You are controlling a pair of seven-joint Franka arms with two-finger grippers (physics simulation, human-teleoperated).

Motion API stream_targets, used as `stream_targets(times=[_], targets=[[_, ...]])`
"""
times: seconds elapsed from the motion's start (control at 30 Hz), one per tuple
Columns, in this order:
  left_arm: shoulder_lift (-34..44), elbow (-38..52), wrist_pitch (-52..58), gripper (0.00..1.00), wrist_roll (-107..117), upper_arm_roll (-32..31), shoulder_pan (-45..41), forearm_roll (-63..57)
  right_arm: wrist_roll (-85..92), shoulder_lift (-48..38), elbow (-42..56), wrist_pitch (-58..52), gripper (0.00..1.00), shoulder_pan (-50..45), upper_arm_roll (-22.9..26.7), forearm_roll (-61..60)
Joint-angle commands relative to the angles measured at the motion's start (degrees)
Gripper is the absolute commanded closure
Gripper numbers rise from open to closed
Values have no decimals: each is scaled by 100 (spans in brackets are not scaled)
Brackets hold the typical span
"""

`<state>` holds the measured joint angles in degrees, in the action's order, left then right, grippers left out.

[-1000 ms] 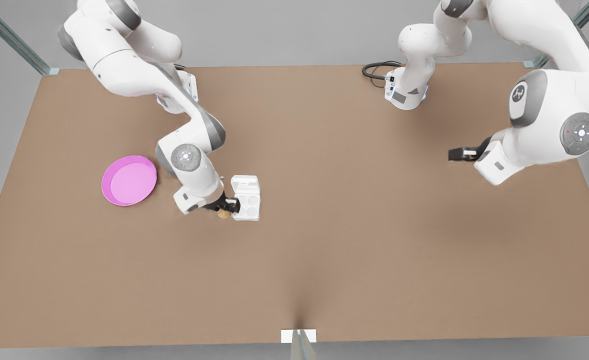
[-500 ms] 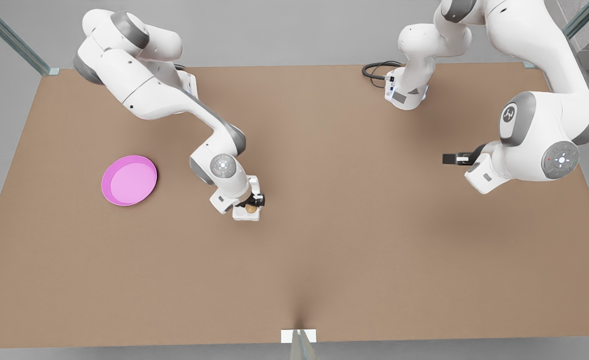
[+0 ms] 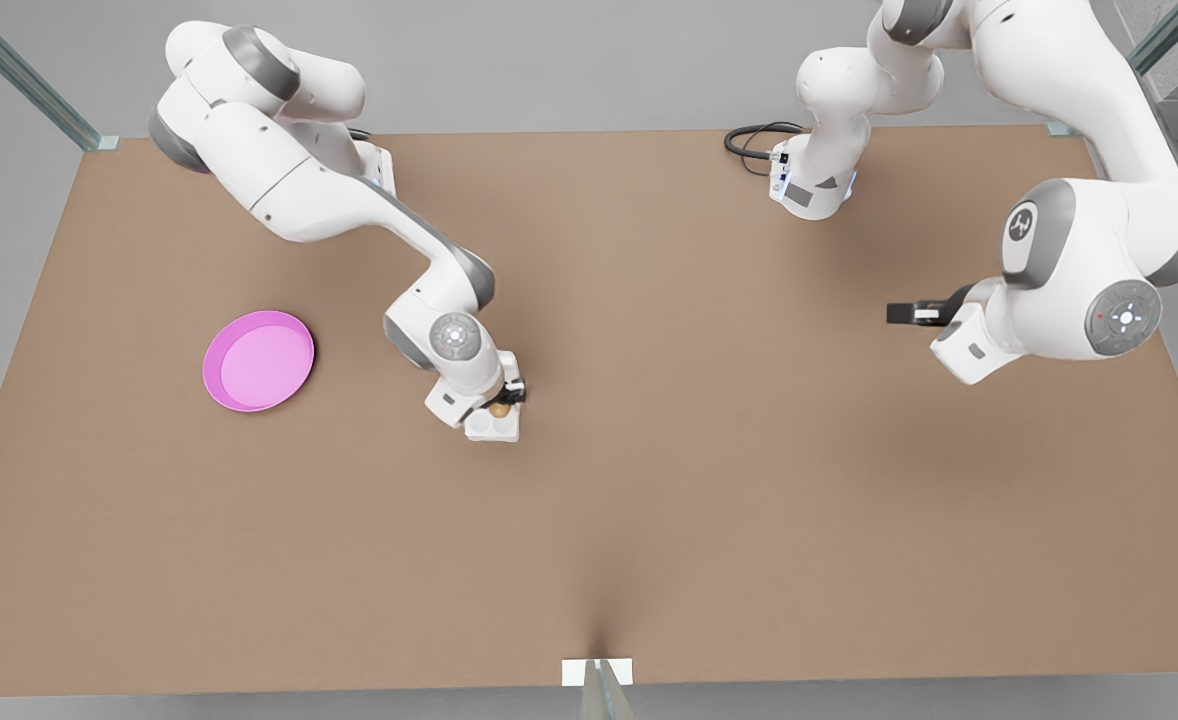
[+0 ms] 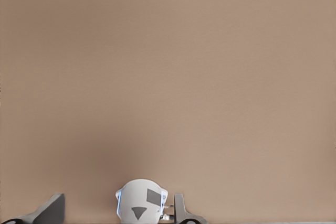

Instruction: Pack egg into the box and close the box lid

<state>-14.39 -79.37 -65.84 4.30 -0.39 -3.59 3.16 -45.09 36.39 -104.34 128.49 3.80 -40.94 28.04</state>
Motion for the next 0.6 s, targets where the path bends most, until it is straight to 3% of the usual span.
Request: stream_targets(times=[0.0, 0.4, 0.43, 0.47, 0.57], targets=[[15, 0, 19, 0, 0, -5, -2, 44, 360, 8, -16, 237, 79, -10, 7, -589], [-179, -53, 230, 0, -17, -5, -2, 0, 422, 34, -227, 281, 79, -46, 165, -114], [-179, -53, 230, 0, -9, -5, -2, 0, 369, 34, -227, 299, 32, -46, 165, -114], [-179, -53, 230, 0, -9, -5, -2, 0, 352, 34, -218, 325, 0, -54, 165, -114], [-179, -35, 230, 0, 0, -5, -2, 0, 413, 34, -201, 325, 0, -72, 165, -114]])
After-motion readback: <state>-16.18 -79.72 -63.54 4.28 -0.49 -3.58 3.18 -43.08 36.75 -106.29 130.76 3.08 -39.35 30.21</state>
